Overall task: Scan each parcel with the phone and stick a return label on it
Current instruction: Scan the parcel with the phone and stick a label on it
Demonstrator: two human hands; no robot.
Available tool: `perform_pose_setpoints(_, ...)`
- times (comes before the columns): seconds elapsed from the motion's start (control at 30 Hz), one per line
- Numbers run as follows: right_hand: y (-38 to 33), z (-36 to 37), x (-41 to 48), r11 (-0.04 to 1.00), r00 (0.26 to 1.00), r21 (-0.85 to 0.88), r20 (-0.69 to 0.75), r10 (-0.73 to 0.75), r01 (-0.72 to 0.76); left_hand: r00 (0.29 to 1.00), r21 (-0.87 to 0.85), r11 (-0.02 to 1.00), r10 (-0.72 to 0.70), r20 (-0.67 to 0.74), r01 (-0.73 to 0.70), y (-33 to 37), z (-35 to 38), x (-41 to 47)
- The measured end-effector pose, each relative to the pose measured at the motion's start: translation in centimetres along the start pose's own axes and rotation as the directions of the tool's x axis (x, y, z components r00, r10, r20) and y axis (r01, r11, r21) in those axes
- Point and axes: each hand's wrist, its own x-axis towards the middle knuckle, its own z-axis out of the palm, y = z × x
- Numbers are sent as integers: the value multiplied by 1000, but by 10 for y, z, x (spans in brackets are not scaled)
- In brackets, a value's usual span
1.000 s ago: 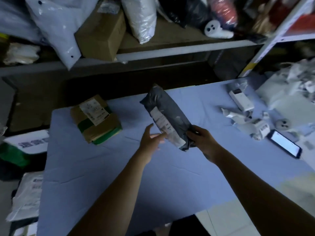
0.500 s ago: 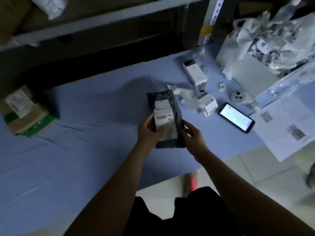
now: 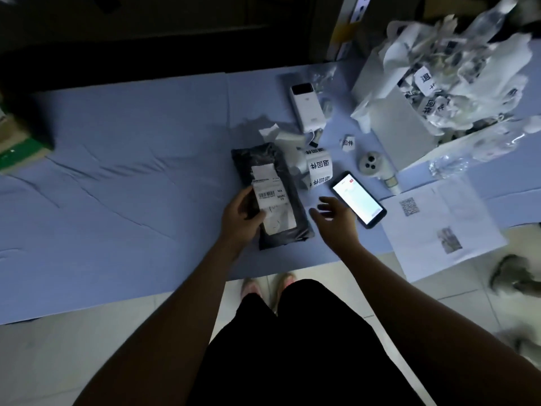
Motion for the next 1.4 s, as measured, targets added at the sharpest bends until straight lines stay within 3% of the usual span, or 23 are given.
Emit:
perform_pose_setpoints(0.07, 8, -21, 15, 989, 988, -146, -152, -6, -17, 999, -9, 1000, -15, -33, 15, -3, 5, -1)
perform_pose_setpoints(0.13, 14, -39, 35, 946, 980, -318, -198, -1, -63, 997, -46, 998, -40, -69, 37, -4, 12, -2)
perform_pose_setpoints(0.23, 23, -54, 58, 817, 996, -573, -83, 28, -70, 991, -87, 993, -86, -103, 77, -5, 23, -9)
perform_pose_setpoints(0.37, 38, -61, 75, 711, 999, -702, 39, -17, 39, 992, 26, 999, -35, -125, 39, 4, 32, -12)
perform_pose_setpoints(0.6, 49, -76, 95, 714, 977, -668, 143, -156, 211, 941, -16, 996, -91, -325, 91, 27, 47, -27)
perform_pose_setpoints(0.73, 49, -78, 101, 747, 975, -627, 172, -143, 220, 855, -58, 991, -130, -502, 117, 34, 50, -38)
perform_pose_setpoints(0.87, 39, -77, 89, 884, 973, -407, 97, -208, 229, 789, -93, 992, -126, -602, 88, 38, 42, -49)
perform_pose_setpoints(0.93, 27, -74, 78, 896, 952, -322, 84, -295, 306, 760, -106, 992, -125, -637, 75, 39, 35, -52)
perform_pose_setpoints(1.03, -1, -67, 64, 806, 869, -336, 284, -406, 487, 725, -115, 992, -119, -678, 56, 40, 23, -52)
perform_pose_setpoints(1.13, -24, -61, 58, 572, 738, -482, 549, -393, 663, 727, -61, 998, -53, -685, 16, 41, 11, -50)
perform_pose_setpoints(1.2, -33, -62, 54, 493, 716, -527, 587, -378, 692, 728, -57, 998, -46, -684, 10, 44, 3, -48)
perform_pose_setpoints(1.4, -43, -63, 44, 472, 734, -563, 548, -401, 678, 761, -58, 998, -30, -648, -10, 49, -19, -34)
